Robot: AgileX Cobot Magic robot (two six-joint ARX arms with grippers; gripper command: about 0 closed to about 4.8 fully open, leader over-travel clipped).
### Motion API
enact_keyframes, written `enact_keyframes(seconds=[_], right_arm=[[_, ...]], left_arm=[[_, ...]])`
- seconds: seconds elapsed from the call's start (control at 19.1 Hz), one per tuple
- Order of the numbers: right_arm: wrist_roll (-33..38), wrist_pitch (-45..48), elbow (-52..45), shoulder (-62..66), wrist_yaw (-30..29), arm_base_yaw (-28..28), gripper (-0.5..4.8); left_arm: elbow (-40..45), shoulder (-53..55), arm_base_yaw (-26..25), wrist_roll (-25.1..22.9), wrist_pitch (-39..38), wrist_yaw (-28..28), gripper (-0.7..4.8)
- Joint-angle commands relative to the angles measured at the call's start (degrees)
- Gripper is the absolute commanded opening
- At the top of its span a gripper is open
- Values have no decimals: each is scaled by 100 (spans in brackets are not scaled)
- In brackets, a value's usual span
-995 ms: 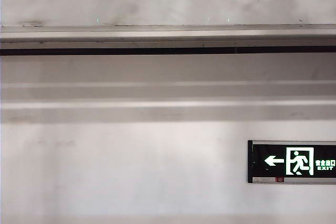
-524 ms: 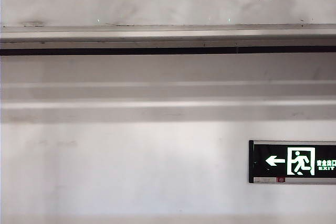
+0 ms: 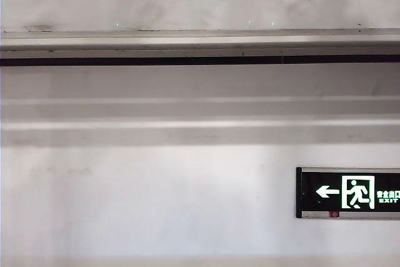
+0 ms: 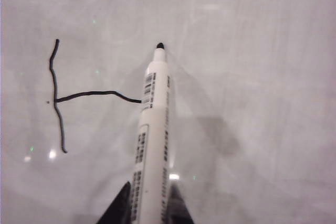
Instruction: Take a marker from the whiteboard tray, write "Hi!" on the whiteboard, and then put the marker back vertically into the whiteboard tray.
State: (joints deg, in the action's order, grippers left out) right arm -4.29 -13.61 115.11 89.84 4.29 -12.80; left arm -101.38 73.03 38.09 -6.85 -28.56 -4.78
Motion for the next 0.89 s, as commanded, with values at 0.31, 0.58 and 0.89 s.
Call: enact_keyframes(seconds=[0.31,0.58,0.89], right_arm=[[17,-442,22,-15,9,9,-2],[22,-852,22,-17,20,9,-2],[24,-1366,22,-20,149,9,-2]], left_arm=[[-24,-15,0,-20,35,4,-6],[-24,-17,0,-17,35,4,-6],[-24,-17,0,-20,35,4,-6]])
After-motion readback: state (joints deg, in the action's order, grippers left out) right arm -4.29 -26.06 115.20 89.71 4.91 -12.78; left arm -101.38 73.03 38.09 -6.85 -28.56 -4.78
